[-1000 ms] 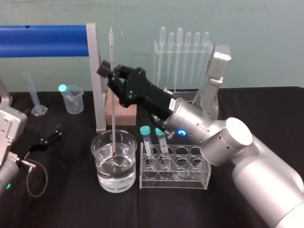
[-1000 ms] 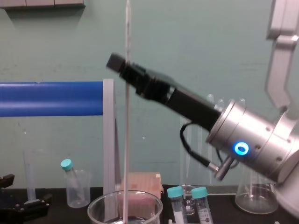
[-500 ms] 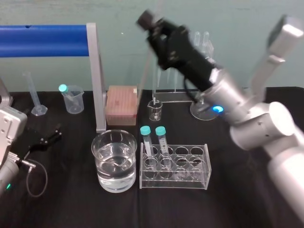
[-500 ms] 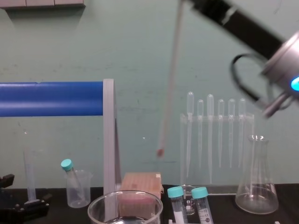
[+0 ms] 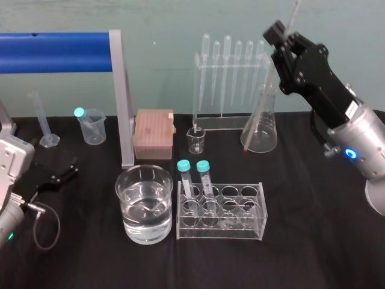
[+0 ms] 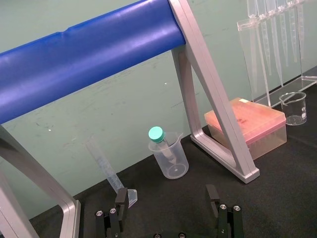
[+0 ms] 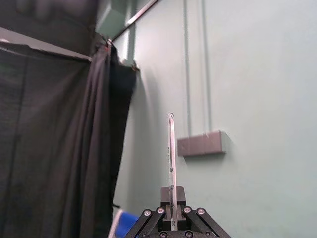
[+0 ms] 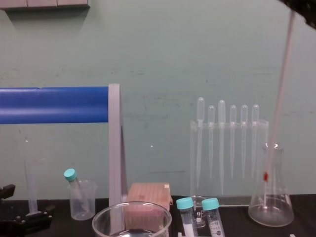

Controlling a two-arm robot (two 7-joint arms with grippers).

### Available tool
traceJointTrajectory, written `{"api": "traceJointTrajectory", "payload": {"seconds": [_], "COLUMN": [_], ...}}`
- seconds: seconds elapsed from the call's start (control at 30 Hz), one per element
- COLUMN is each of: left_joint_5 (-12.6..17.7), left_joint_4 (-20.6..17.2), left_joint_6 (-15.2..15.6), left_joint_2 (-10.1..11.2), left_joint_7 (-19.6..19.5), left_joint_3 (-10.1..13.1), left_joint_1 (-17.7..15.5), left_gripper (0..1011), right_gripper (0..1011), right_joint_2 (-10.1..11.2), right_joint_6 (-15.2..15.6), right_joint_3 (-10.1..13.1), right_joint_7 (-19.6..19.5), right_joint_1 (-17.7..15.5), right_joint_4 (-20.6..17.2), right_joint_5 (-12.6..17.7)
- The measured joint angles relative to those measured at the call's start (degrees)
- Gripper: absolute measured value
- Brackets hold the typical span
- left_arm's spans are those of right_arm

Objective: Hold the thermometer with one hand and immerse one end into the beaker, then reinsert it into the test tube rack.

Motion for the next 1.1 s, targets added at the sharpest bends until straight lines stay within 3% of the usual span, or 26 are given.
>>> {"api": "traceJointTrajectory", "payload": {"seconds": [0.2,0.4,0.73,1.1], "left_joint_5": [0.0,0.0,0.0,0.0], "left_joint_4": [0.0,0.0,0.0,0.0], "left_joint_6": [0.0,0.0,0.0,0.0], "left_joint_2": [0.0,0.0,0.0,0.0], "left_joint_7": [0.0,0.0,0.0,0.0], "left_joint_3": [0.0,0.0,0.0,0.0], "left_joint_1": [0.0,0.0,0.0,0.0], "left_gripper": [1008,1008,1008,1008], "right_gripper": [52,51,52,52], "right_joint_2": [1.0,0.8,0.4,-1.2], "right_joint_6": [1.0,1.7,1.8,1.6], "right_joint_3": [1.3,1.1,-0.1,-2.0], "right_joint_7": [-0.1,0.4,2.9,7.1], "right_joint_1": [-2.8,-3.4,-1.8,0.5], "right_joint_4": [0.5,2.9,7.7,13.4], "right_joint_5": [0.6,0.8,-0.2,1.0]}}
